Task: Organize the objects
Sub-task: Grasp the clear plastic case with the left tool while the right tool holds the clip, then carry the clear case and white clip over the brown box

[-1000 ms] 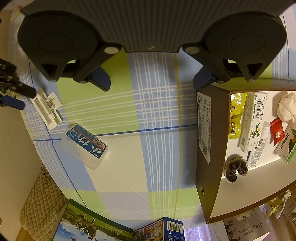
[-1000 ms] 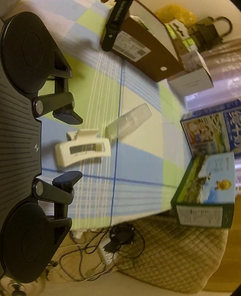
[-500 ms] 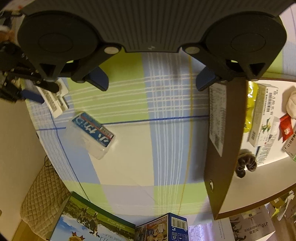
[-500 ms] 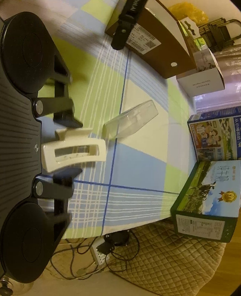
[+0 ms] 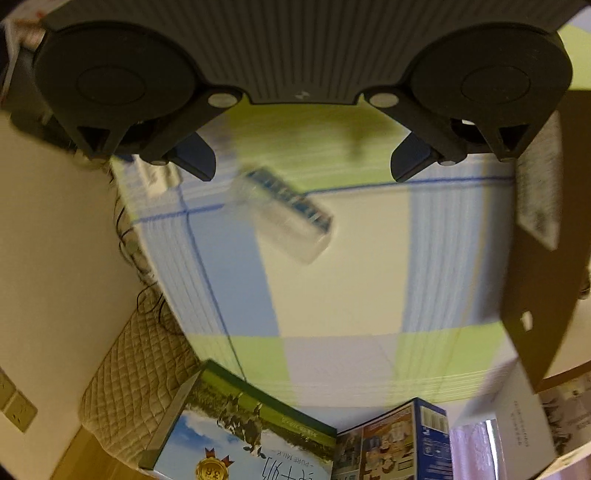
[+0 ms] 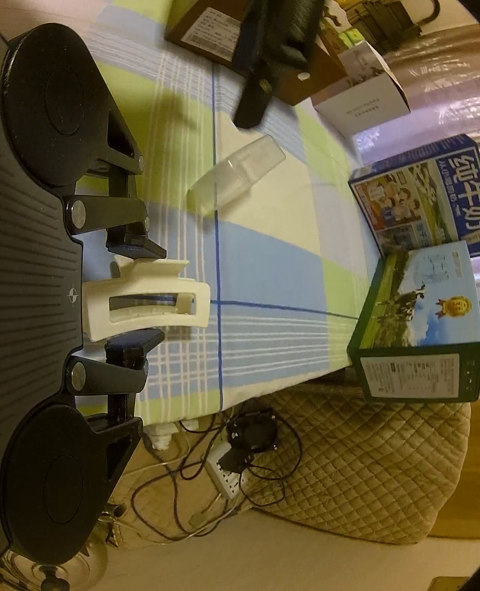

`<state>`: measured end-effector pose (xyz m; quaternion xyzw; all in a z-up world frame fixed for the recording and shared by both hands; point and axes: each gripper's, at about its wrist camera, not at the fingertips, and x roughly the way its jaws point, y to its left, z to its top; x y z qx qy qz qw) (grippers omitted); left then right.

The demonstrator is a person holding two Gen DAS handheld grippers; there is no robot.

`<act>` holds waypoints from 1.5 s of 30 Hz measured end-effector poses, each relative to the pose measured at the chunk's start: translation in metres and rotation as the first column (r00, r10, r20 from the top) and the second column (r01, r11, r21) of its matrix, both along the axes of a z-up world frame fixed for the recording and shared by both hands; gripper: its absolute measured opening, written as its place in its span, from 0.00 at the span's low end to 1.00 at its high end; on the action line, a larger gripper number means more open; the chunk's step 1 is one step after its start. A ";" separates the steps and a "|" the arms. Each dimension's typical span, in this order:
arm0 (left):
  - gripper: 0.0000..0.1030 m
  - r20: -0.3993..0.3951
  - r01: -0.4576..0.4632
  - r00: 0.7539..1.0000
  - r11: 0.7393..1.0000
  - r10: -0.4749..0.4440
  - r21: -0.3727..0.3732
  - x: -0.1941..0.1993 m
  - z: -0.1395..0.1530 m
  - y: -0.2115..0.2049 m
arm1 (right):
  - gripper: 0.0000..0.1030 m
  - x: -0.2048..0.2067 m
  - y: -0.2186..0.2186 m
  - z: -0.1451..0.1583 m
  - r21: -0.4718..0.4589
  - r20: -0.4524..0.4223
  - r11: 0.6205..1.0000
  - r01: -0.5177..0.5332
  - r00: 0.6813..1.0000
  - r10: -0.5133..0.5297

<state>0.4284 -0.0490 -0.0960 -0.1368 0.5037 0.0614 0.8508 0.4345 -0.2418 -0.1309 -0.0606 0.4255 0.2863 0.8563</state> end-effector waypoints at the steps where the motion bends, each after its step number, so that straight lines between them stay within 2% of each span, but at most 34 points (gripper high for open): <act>1: 0.97 0.003 -0.007 1.000 1.000 0.007 -0.009 0.007 -0.002 -0.001 | 0.36 0.000 0.000 0.000 0.001 0.001 1.000 0.001 1.000 -0.001; 6: 0.94 -0.023 -0.067 0.998 0.997 0.066 -0.037 0.037 -0.017 0.002 | 0.36 0.004 0.000 -0.001 0.010 -0.002 1.000 0.012 1.000 -0.012; 11: 0.85 -0.065 -0.119 0.991 0.989 0.114 -0.086 0.055 -0.034 0.010 | 0.36 0.007 0.000 0.000 0.009 -0.001 1.000 0.011 1.000 -0.011; 17: 0.59 -0.101 -0.106 0.990 0.991 0.098 -0.082 0.058 -0.046 0.012 | 0.36 0.008 0.001 -0.001 0.008 0.002 1.000 0.011 1.000 -0.011; 18: 0.50 -0.103 -0.096 0.991 0.993 0.088 -0.075 0.058 -0.047 0.012 | 0.36 0.009 0.004 -0.001 0.006 0.003 1.000 0.009 1.000 -0.009; 19: 0.36 -0.102 -0.081 0.992 0.995 0.075 -0.063 0.057 -0.049 0.011 | 0.36 0.009 0.005 -0.001 0.005 0.005 1.000 0.008 1.000 -0.008; 21: 0.26 -0.111 -0.052 0.993 0.998 0.049 -0.026 0.052 -0.051 0.010 | 0.36 0.009 0.007 -0.001 0.001 0.009 1.000 0.004 1.000 -0.004; 27: 0.26 -0.097 0.001 0.995 1.000 0.001 0.018 0.022 -0.050 0.013 | 0.36 0.005 0.012 -0.003 0.000 0.011 1.000 -0.011 1.000 0.011; 34: 0.26 -0.105 0.011 0.994 0.999 -0.006 0.047 -0.038 -0.047 0.028 | 0.36 -0.018 0.024 -0.003 0.005 -0.005 0.997 -0.082 0.997 0.082; 39: 0.26 -0.130 -0.025 0.991 0.997 0.033 0.068 -0.086 -0.044 0.044 | 0.36 -0.046 0.038 -0.004 0.019 -0.024 0.987 -0.161 0.987 0.162; 45: 0.26 -0.174 -0.123 0.975 0.988 0.138 0.094 -0.140 -0.040 0.076 | 0.36 -0.081 0.059 -0.005 0.035 -0.051 0.961 -0.273 0.960 0.275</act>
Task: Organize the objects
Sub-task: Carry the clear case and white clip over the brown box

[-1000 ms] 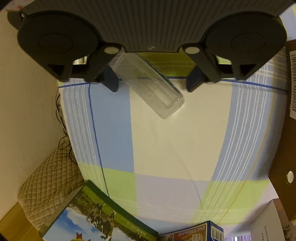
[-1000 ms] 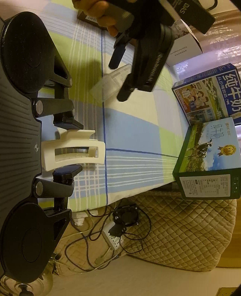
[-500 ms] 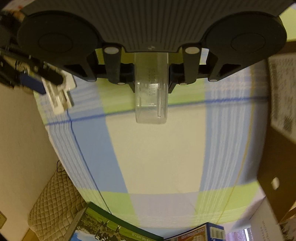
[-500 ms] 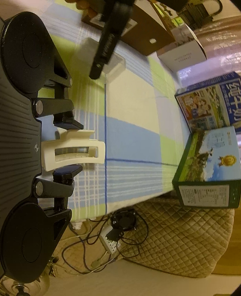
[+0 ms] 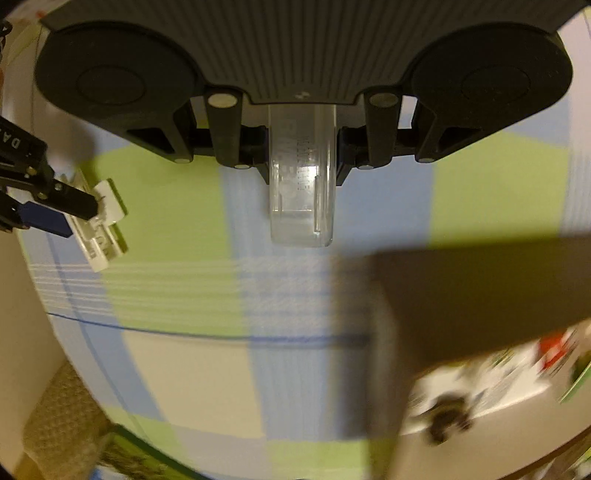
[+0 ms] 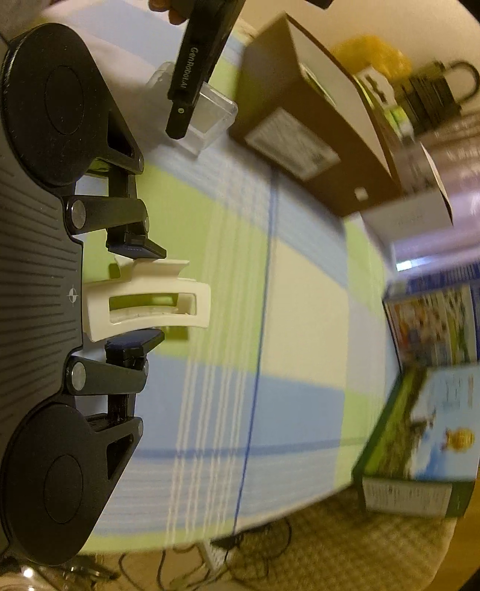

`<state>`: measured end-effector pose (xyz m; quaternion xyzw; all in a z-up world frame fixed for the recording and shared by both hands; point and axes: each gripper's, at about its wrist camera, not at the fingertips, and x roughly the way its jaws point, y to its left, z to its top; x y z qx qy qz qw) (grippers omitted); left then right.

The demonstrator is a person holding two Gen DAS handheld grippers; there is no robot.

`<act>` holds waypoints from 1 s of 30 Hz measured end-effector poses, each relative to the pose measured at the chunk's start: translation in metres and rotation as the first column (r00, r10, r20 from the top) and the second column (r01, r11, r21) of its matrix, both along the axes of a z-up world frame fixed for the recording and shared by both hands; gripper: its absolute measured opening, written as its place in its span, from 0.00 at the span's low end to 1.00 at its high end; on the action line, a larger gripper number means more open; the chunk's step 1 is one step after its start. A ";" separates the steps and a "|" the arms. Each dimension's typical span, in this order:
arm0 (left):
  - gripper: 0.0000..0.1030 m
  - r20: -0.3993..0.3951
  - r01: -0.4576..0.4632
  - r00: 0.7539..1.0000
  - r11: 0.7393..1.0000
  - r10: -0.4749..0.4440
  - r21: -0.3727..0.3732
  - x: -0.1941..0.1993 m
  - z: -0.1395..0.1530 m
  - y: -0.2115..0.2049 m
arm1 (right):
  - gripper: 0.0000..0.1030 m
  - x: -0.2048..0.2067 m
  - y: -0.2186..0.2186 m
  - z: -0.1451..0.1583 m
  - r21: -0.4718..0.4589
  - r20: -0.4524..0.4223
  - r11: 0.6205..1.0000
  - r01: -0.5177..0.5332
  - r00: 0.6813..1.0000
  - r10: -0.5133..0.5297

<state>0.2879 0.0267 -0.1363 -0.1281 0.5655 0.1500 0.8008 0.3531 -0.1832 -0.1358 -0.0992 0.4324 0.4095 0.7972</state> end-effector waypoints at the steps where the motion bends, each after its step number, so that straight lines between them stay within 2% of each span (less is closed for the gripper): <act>1: 0.26 -0.006 -0.019 1.000 1.000 0.019 0.004 -0.008 0.001 0.006 | 0.36 -0.005 0.004 0.000 0.001 -0.004 1.000 -0.019 1.000 0.019; 6: 0.26 -0.026 -0.124 0.992 0.992 0.125 0.021 -0.050 0.005 0.036 | 0.36 -0.034 0.030 -0.003 0.011 -0.026 0.992 -0.125 0.992 0.125; 14: 0.26 -0.032 -0.239 0.970 0.969 0.242 0.064 -0.100 0.011 0.076 | 0.36 -0.073 0.079 -0.006 0.007 -0.018 0.962 -0.272 0.962 0.272; 21: 0.26 -0.022 -0.280 0.959 0.958 0.282 0.057 -0.128 0.012 0.101 | 0.36 -0.097 0.116 -0.005 -0.032 0.013 0.946 -0.323 0.946 0.324; 30: 0.26 -0.012 -0.256 0.966 0.965 0.257 0.063 -0.148 0.014 0.121 | 0.37 -0.114 0.146 -0.009 -0.076 0.025 0.948 -0.308 0.950 0.311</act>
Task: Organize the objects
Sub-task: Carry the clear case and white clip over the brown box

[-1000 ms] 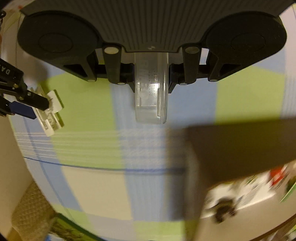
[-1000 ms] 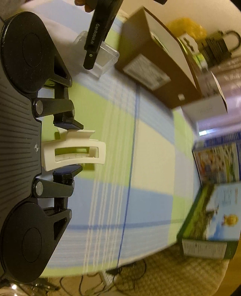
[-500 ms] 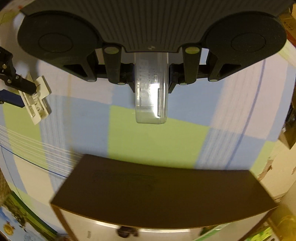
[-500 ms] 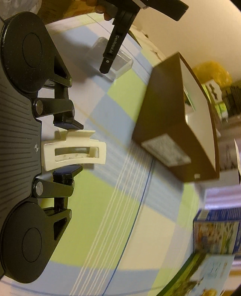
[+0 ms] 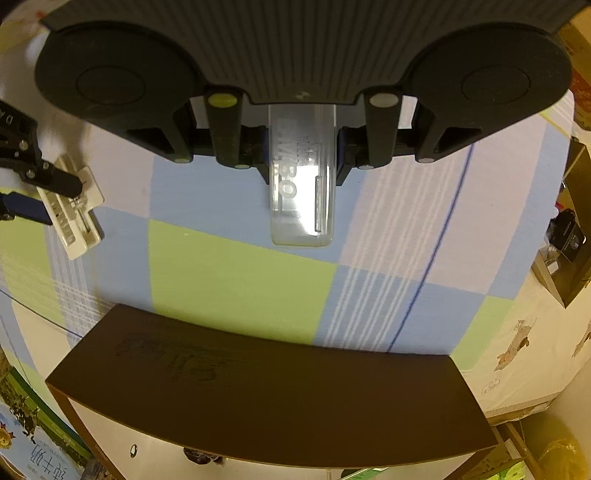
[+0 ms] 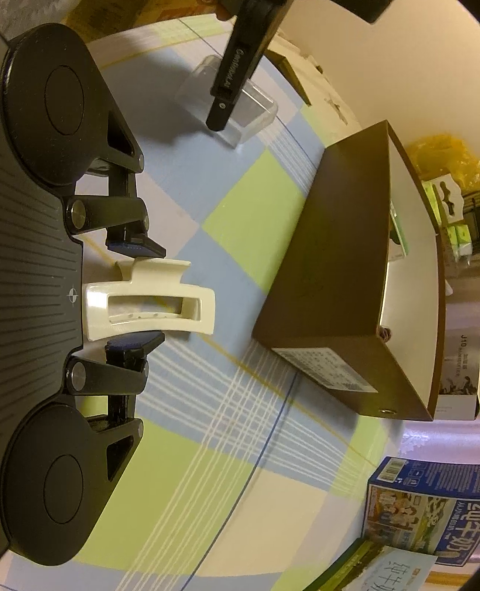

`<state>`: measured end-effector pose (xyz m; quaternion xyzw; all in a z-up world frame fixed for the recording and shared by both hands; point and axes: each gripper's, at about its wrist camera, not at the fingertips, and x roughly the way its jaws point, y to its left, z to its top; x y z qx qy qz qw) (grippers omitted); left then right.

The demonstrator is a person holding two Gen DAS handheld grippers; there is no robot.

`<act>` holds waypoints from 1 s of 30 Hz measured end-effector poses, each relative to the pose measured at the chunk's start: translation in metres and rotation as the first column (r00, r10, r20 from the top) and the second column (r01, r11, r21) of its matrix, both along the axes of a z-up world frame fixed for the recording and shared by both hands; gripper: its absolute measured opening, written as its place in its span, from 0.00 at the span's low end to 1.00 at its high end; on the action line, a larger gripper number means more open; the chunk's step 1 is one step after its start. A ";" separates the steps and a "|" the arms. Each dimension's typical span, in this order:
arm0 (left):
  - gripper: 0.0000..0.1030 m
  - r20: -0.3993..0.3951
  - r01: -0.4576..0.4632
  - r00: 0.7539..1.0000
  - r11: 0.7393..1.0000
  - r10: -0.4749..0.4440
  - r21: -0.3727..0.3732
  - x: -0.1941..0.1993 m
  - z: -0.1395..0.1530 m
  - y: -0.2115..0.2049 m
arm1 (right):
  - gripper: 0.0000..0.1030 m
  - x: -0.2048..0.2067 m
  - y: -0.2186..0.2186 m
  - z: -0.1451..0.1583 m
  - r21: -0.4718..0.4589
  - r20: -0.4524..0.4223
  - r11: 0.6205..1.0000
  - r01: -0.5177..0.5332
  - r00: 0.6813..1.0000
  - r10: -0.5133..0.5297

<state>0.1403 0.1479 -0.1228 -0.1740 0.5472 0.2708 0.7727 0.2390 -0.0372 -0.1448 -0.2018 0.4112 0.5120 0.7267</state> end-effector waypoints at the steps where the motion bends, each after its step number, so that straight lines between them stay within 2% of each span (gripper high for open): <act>1: 0.26 0.001 0.006 1.000 1.000 -0.006 0.002 -0.002 -0.001 0.003 | 0.37 -0.002 0.002 0.000 -0.002 0.001 1.000 0.002 1.000 -0.002; 10: 0.26 0.017 0.059 0.998 0.998 -0.060 0.007 -0.014 0.000 0.027 | 0.37 -0.015 0.025 -0.002 -0.027 0.004 0.999 0.029 1.000 -0.029; 18: 0.26 0.076 0.099 0.992 0.995 -0.099 0.000 -0.021 0.016 0.049 | 0.37 -0.025 0.050 0.004 -0.020 -0.054 0.999 0.031 0.998 -0.032; 24: 0.26 0.140 0.131 0.982 0.991 -0.130 0.002 -0.023 0.042 0.067 | 0.37 -0.030 0.068 0.028 0.059 -0.114 0.998 0.036 0.993 -0.029; 30: 0.26 0.217 0.172 0.960 0.984 -0.176 0.040 -0.016 0.078 0.083 | 0.37 -0.028 0.085 0.067 0.175 -0.146 0.984 0.043 0.989 -0.017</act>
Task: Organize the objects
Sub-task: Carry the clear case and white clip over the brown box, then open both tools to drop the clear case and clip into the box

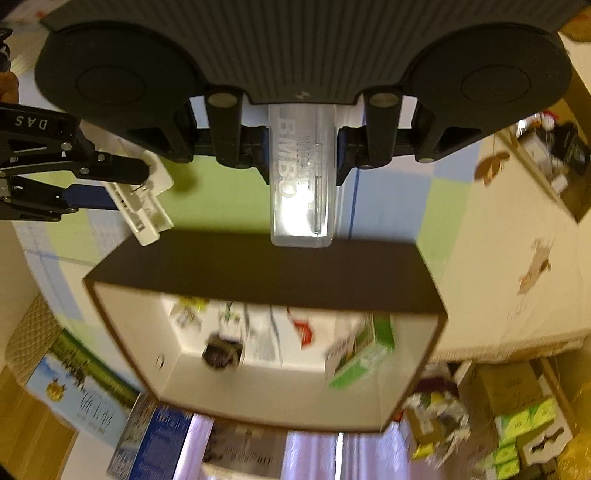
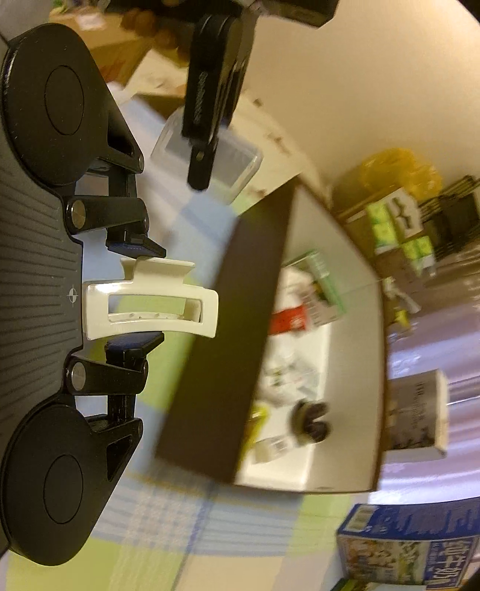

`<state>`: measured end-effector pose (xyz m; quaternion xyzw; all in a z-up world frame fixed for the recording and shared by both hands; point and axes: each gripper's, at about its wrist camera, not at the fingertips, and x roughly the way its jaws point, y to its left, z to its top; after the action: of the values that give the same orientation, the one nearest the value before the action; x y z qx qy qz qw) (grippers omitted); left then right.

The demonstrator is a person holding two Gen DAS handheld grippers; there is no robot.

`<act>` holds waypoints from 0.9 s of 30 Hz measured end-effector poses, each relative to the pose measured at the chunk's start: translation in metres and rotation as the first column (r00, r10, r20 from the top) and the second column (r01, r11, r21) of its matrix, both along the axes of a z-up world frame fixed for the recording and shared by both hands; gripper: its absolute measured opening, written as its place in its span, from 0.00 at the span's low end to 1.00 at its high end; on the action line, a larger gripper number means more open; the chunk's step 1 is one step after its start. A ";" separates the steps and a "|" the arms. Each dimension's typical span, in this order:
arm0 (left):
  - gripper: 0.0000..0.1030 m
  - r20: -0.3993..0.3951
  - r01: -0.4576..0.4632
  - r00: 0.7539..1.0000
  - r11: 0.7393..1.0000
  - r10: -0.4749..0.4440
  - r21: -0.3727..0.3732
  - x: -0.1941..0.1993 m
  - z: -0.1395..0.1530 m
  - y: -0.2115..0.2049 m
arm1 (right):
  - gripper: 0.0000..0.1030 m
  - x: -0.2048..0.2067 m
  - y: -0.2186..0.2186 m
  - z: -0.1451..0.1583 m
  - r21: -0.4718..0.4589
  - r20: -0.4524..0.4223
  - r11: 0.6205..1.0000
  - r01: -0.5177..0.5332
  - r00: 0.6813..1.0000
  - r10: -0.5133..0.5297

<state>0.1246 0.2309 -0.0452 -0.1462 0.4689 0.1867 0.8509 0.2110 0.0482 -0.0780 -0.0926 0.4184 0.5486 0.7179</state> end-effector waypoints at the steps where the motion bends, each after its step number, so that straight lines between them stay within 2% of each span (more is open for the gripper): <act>1: 0.26 0.012 0.007 1.000 1.000 -0.007 0.003 0.003 0.005 0.002 | 0.37 0.001 0.002 0.006 0.016 0.000 1.000 0.003 1.000 -0.003; 7: 0.26 0.095 0.063 0.993 0.998 -0.066 0.029 0.033 0.033 0.013 | 0.37 0.019 0.022 0.042 0.102 0.022 0.994 0.032 0.999 -0.035; 12: 0.26 0.137 0.093 0.986 0.994 -0.099 0.051 0.068 0.044 0.018 | 0.37 0.042 0.035 0.057 0.130 0.058 0.988 0.089 0.994 -0.097; 18: 0.26 0.129 0.106 0.985 0.993 -0.111 0.046 0.113 0.037 0.027 | 0.37 0.071 0.050 0.053 0.112 0.078 0.977 0.180 0.979 -0.189; 27: 0.26 0.052 0.112 0.992 0.994 -0.113 0.021 0.158 0.009 0.040 | 0.37 0.098 0.059 0.030 0.035 0.049 0.956 0.292 0.955 -0.293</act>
<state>0.2826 0.2711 -0.0365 -0.1169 0.4521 0.1387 0.8733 0.3094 0.1068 -0.0476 -0.0347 0.4007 0.4393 0.8033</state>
